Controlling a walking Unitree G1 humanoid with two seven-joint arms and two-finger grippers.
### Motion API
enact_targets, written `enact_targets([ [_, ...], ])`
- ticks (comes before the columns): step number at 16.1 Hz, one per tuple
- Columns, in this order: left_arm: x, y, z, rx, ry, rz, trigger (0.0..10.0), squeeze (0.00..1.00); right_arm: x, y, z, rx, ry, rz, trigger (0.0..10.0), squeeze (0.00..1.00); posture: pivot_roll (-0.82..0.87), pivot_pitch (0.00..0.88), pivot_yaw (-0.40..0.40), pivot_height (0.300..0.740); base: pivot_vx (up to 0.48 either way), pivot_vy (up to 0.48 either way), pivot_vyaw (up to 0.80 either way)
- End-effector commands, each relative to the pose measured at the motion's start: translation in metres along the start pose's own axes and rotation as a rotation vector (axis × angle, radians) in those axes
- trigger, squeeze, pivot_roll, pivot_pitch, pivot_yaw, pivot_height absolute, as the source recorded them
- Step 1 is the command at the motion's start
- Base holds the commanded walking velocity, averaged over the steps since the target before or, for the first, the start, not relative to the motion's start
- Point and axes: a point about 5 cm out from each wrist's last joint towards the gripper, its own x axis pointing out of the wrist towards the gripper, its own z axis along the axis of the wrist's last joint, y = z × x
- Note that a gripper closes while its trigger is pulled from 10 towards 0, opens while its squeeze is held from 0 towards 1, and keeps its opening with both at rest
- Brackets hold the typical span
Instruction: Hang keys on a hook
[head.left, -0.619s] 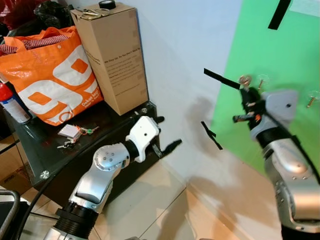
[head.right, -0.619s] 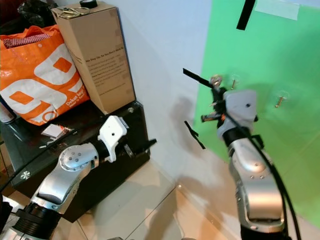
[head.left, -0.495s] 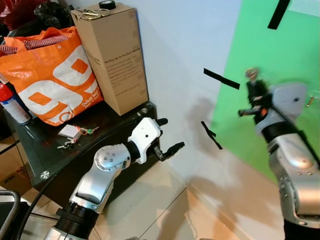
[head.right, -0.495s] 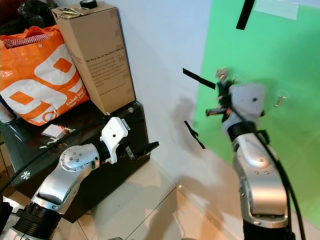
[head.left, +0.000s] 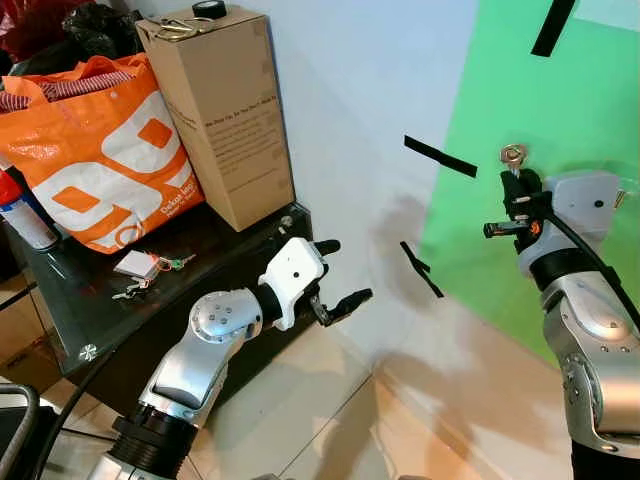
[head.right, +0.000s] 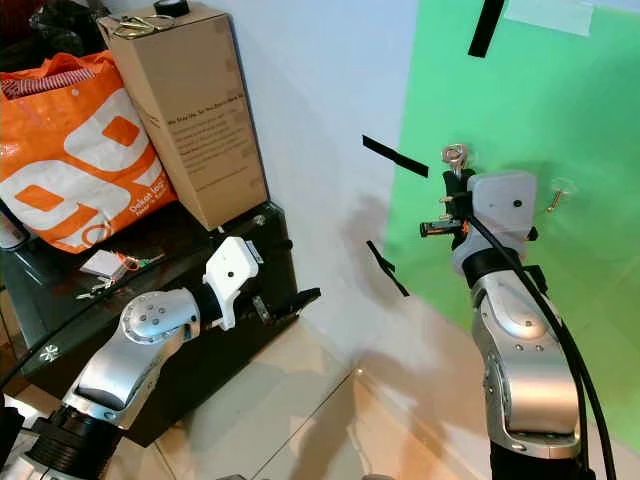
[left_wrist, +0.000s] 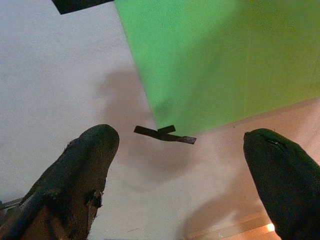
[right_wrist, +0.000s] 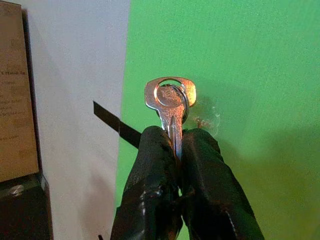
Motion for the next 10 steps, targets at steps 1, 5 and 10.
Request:
enact_targets([
  [1,-0.002,0.003,0.004,0.019,0.002,-0.006,10.0,0.0,0.002,0.002,-0.008,-0.006,0.043,0.0,10.0,0.0,-0.19,0.0,0.103,0.74,0.0,0.0,0.0],
  [5,-0.004,0.003,0.003,0.023,0.008,-0.012,10.0,0.0,0.004,-0.005,-0.015,-0.027,0.075,-0.044,10.0,0.0,-0.19,0.0,0.104,0.74,0.0,0.0,0.0],
  [10,-0.004,0.003,0.002,0.032,0.012,-0.024,10.0,0.0,-0.004,-0.007,-0.022,-0.021,0.092,-0.068,10.0,0.0,-0.19,0.0,0.11,0.74,0.0,0.0,0.0],
])
